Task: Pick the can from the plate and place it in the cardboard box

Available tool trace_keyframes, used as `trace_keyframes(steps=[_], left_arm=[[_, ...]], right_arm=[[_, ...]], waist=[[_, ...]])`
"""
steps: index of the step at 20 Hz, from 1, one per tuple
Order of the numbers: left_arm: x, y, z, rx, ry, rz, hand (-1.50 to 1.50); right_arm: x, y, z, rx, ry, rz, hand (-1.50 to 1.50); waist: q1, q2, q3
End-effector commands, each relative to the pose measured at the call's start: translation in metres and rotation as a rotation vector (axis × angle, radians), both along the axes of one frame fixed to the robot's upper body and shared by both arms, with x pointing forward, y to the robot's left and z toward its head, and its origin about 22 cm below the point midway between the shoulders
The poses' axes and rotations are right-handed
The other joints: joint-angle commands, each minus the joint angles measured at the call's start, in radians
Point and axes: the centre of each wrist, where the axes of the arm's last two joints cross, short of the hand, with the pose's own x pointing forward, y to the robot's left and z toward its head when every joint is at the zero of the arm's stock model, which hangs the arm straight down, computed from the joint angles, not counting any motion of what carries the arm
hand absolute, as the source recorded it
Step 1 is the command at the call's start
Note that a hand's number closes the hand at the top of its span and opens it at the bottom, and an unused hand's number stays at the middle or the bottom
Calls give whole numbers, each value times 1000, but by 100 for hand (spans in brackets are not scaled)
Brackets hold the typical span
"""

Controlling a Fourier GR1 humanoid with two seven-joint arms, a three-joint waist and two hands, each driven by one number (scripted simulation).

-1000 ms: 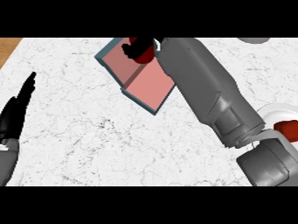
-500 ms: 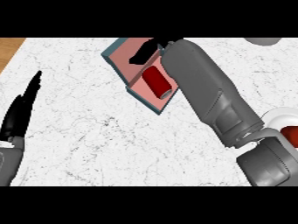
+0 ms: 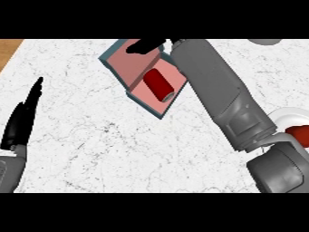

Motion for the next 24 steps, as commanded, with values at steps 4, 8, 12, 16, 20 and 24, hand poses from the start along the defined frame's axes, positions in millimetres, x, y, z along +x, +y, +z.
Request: trace_keyframes(steps=[4,8,12,16,20,24], left_arm=[[-9,31,18,4,-3,40,0],[-14,43,1,3,14,65,0],[-6,38,13,8,-4,53,0],[-14,17,-5,-7,17,51,0],[-20,35,-1,-13,23,82,0],[-8,22,13,-9,4,71,0]], right_arm=[[13,-45,10,200,-4,10,-150],[18,-84,-7,227,-7,-31,-150],[23,-146,1,199,19,-80,-150],[19,-198,-3,205,18,-96,-150],[8,-244,-19,148,13,-84,-150],[0,-280,-12,101,44,-36,-150]], waist=[[-36,-13,1],[-57,-11,1],[-61,-10,1],[-62,-11,2],[-72,-15,2],[-65,-10,3]])
